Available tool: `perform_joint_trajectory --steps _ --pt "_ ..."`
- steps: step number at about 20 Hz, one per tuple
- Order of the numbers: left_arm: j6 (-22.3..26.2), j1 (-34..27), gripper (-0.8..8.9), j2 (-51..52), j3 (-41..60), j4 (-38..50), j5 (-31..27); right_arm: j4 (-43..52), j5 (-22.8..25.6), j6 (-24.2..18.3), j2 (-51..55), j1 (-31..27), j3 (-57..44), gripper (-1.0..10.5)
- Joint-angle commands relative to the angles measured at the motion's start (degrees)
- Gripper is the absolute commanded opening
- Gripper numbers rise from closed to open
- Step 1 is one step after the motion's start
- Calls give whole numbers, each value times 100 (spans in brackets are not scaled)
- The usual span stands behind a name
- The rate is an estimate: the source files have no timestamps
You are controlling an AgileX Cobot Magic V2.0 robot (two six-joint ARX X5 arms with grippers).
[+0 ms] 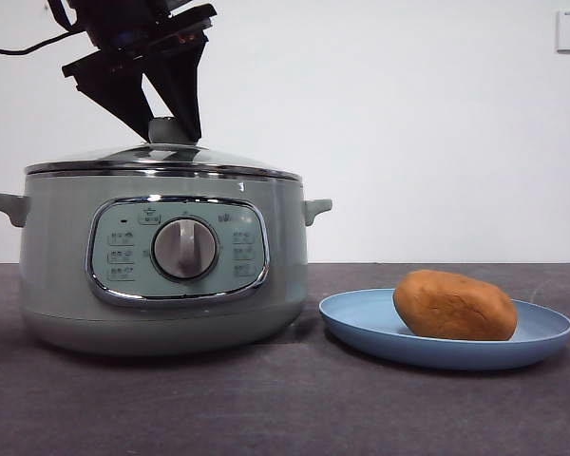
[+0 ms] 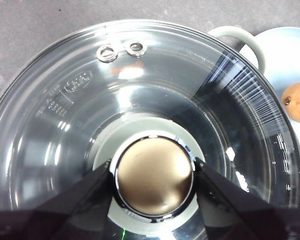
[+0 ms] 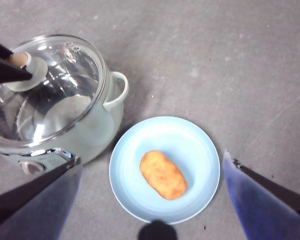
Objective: Take the potato out from the steamer,put the potato on the plate,close the lid
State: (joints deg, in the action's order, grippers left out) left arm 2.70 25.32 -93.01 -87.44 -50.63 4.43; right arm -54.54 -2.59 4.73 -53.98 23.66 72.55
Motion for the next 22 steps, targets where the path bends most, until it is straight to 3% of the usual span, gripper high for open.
perform_joint_trajectory --steps 1,2,7,13,14,16,19,22 --pt "33 20 284 -59 2 11 -59 -13 -2 37 0 2 17 472" --pt "33 20 352 -59 -20 55 -87 -20 -2 37 0 2 17 472" --pt "48 20 360 -55 -623 -166 -127 -39 -9 37 0 2 17 472" --pt "52 20 358 -55 -2485 -1716 -74 57 -50 -33 -2 2 76 472" --pt "72 20 357 -55 -2822 -2124 74 85 -52 -44 -2 2 127 473" --pt "422 20 353 -52 -3491 -2968 960 162 -98 -74 -2 2 278 473" --pt "750 22 349 258 -3676 -2966 2608 170 -872 -70 0 2 505 472" --pt "785 136 345 337 -3676 -2966 2822 166 -1250 -72 -2 2 597 466"
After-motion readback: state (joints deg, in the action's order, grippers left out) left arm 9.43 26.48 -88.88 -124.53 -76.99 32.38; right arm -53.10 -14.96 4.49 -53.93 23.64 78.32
